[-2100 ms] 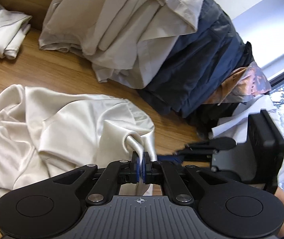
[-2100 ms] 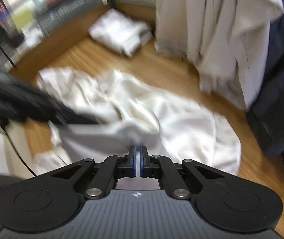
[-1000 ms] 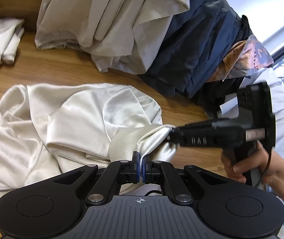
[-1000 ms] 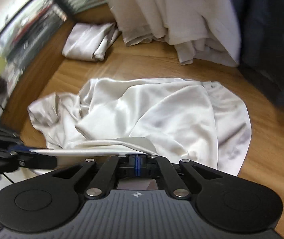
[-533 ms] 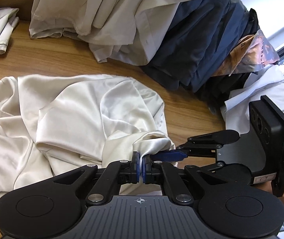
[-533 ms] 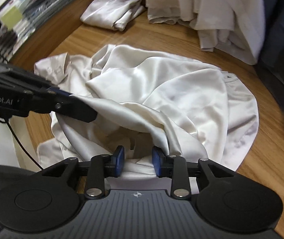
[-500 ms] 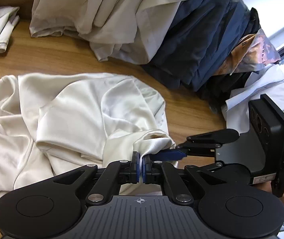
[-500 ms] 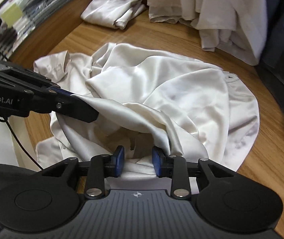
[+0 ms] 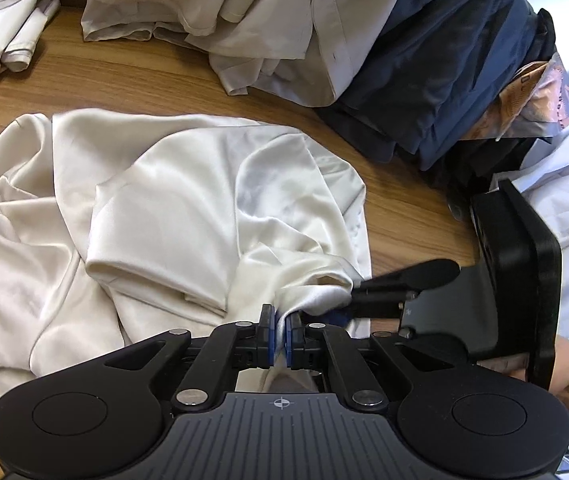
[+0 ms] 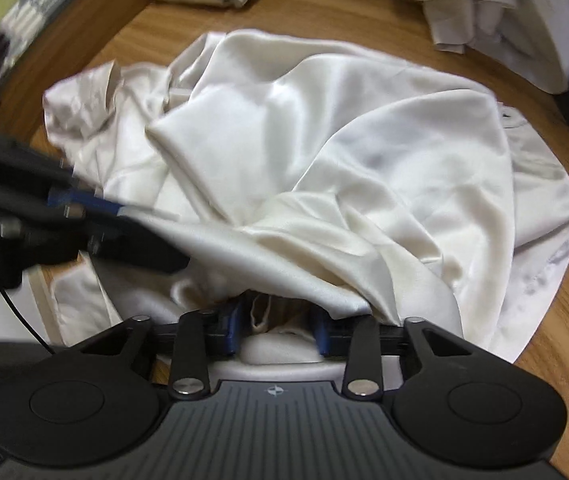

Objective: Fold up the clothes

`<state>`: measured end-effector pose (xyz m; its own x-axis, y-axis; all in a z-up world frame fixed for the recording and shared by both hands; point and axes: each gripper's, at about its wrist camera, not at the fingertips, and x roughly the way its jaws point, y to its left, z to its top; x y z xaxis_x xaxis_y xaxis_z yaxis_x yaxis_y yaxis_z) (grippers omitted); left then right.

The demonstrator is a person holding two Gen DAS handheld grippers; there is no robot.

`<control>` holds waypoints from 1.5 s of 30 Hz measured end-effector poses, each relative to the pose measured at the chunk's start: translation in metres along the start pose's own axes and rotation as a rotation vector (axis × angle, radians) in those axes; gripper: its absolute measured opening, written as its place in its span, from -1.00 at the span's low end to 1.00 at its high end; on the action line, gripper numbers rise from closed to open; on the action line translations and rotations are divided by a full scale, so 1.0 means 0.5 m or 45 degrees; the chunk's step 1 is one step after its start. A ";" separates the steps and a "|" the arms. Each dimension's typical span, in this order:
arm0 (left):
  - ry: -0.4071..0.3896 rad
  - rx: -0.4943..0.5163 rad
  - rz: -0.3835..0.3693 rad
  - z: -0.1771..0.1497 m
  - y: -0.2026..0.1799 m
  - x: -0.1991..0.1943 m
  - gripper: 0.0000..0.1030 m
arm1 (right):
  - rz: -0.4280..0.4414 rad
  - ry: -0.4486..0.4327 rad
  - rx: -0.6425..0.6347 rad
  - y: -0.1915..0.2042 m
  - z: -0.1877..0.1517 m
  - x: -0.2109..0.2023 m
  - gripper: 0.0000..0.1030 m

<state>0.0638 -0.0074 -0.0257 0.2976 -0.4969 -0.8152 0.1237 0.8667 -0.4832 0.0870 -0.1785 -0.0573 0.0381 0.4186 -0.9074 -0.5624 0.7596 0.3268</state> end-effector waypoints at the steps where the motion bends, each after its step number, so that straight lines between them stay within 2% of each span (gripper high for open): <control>1: -0.011 0.008 -0.001 0.001 0.000 -0.001 -0.86 | -0.004 0.007 -0.016 0.003 -0.003 0.004 -0.81; 2: -0.030 0.017 -0.012 0.001 0.000 -0.005 -0.66 | 0.003 -0.008 -0.002 0.001 -0.007 -0.003 -0.88; 3: -0.048 0.028 -0.027 0.002 -0.001 -0.009 -0.31 | 0.012 -0.027 0.019 -0.002 -0.010 -0.014 -0.89; 4: -0.065 0.048 -0.056 0.003 -0.002 -0.015 -0.11 | 0.021 -0.047 0.039 -0.006 -0.013 -0.024 -0.90; 5: -0.086 0.076 -0.083 0.002 -0.004 -0.023 0.22 | 0.036 -0.083 0.079 -0.012 -0.018 -0.046 -0.90; 7: -0.129 0.146 -0.131 0.000 -0.013 -0.038 0.33 | 0.079 -0.152 0.163 -0.026 -0.028 -0.091 -0.90; 9: -0.148 0.228 -0.174 -0.004 -0.026 -0.045 0.61 | 0.130 -0.229 0.259 -0.043 -0.044 -0.143 -0.90; 17: -0.133 0.455 -0.372 -0.030 -0.091 -0.019 0.92 | 0.345 -0.489 0.617 -0.110 -0.098 -0.291 -0.90; 20: -0.115 0.529 -0.405 -0.042 -0.122 0.001 0.94 | 0.429 -0.570 0.733 -0.126 -0.121 -0.315 -0.90; 23: -0.117 0.639 -0.373 -0.060 -0.157 0.027 0.94 | 0.507 -0.643 0.840 -0.140 -0.149 -0.330 -0.90; 25: -0.135 0.702 -0.311 -0.067 -0.178 0.049 0.91 | 0.569 -0.688 0.905 -0.149 -0.169 -0.336 -0.90; 26: -0.134 0.714 -0.285 -0.068 -0.185 0.061 0.79 | 0.592 -0.709 0.929 -0.152 -0.178 -0.340 -0.90; 28: -0.132 0.735 -0.228 -0.068 -0.199 0.085 0.16 | 0.636 -0.749 0.971 -0.157 -0.196 -0.348 -0.90; 29: -0.124 0.733 -0.182 -0.066 -0.204 0.097 -0.46 | 0.649 -0.770 0.986 -0.160 -0.206 -0.354 -0.90; 30: -0.121 0.724 -0.129 -0.063 -0.207 0.108 -0.94 | 0.650 -0.787 0.996 -0.162 -0.215 -0.360 -0.90; 37: -0.222 0.614 0.122 -0.035 -0.189 0.109 -0.93 | 0.545 -0.962 1.092 -0.199 -0.315 -0.440 -0.91; 42: -0.243 0.598 0.196 -0.020 -0.200 0.091 -0.93 | 0.441 -1.140 1.230 -0.244 -0.414 -0.501 -0.94; 45: -0.206 0.598 0.167 -0.014 -0.201 0.085 -0.92 | 0.377 -1.208 1.281 -0.267 -0.460 -0.522 -0.96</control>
<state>0.0573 -0.1160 -0.0137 0.4772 -0.4017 -0.7817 0.4766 0.8656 -0.1538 -0.0381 -0.5038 0.0752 0.7837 0.4875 -0.3849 0.1579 0.4430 0.8825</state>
